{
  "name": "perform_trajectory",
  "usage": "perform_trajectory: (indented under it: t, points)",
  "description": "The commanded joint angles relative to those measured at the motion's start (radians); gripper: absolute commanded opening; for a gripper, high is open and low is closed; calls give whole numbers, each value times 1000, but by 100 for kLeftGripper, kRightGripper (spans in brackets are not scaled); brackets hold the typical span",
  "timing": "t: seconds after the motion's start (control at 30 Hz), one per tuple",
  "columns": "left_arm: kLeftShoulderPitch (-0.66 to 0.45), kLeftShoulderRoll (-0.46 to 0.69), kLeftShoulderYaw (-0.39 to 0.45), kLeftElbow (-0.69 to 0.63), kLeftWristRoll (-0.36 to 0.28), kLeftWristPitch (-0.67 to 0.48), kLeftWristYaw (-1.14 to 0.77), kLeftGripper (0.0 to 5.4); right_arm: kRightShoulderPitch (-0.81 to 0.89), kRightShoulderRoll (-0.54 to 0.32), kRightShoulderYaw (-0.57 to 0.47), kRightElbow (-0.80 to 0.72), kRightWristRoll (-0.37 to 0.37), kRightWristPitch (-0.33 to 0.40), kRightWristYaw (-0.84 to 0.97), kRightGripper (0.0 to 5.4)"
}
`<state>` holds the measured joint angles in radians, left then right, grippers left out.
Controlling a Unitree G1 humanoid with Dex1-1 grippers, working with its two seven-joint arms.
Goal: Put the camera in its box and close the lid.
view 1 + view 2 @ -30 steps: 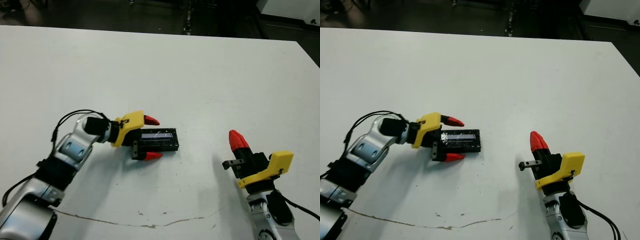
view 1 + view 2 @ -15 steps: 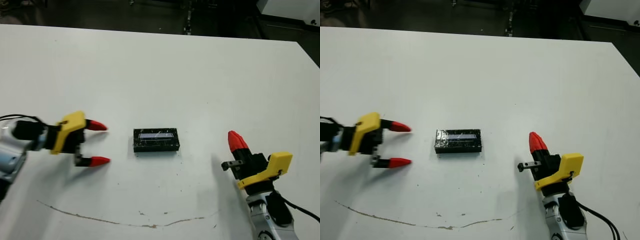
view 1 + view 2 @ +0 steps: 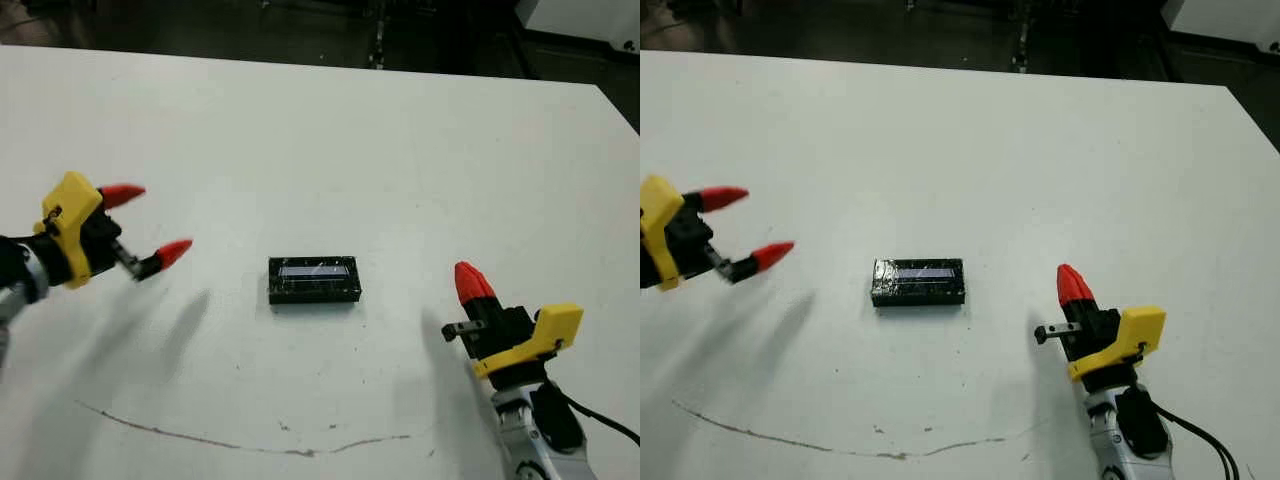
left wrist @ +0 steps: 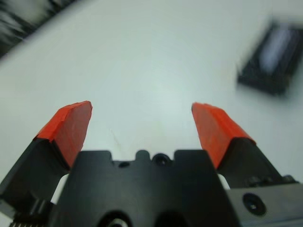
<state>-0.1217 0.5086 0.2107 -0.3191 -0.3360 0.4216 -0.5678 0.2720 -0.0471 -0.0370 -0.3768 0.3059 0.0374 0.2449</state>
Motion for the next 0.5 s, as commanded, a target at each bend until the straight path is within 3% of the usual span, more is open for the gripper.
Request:
perform_trajectory:
  t: [0.03,0.23,0.5]
  points:
    - [32,-144,-32,-122,-39,-15,116,468,1,-10,-7,11,3,4,1,0]
    - [37,-287,-197,-182,-38,-94,148,378,-4,-9,-5,14,-1,4,-2,0]
    - [24,-397,-398,-159,19,-13,260,258,-8,-6,1,19,-20,-3,-9,0]
